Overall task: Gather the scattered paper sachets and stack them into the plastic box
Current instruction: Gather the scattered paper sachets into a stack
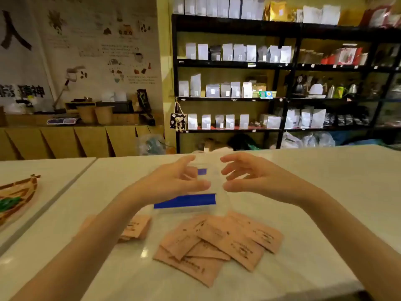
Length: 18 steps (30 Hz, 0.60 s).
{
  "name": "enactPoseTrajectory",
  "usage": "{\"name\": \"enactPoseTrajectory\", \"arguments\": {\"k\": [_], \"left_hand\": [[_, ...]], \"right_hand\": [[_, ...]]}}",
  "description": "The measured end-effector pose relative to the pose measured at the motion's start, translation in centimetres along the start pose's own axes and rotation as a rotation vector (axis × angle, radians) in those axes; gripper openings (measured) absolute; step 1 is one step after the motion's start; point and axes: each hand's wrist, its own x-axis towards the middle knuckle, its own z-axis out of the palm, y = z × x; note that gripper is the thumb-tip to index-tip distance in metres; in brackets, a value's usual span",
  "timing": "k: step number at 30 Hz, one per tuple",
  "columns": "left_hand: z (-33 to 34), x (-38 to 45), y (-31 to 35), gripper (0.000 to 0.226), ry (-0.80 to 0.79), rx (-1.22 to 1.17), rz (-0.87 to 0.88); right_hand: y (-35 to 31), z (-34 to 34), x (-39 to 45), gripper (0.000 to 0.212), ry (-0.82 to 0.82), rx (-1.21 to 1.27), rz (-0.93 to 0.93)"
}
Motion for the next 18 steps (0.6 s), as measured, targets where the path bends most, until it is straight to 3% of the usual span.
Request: {"name": "enactPoseTrajectory", "arguments": {"k": [1,6,10,18], "left_hand": [[0.7,-0.2,-0.5,0.065,-0.021,0.006,0.011],[4.0,-1.8,-4.0,0.078,-0.097,0.174,-0.135],[5.5,-2.7,-5.4,0.074,-0.073,0.334,-0.206],[6.1,-3.7,-6.4,0.075,-0.031,0.409,-0.211]], "right_hand": [[0.5,0.5,-0.3,0.058,-0.013,-0.002,0.014],[4.1,3.3,-1.8,0.063,-0.052,-0.097,0.11],[6.7,5.0,-2.7,0.07,-0.07,-0.133,0.206],[7.4,6.8,-3.4,0.08,-0.026,-0.269,0.162]]}}
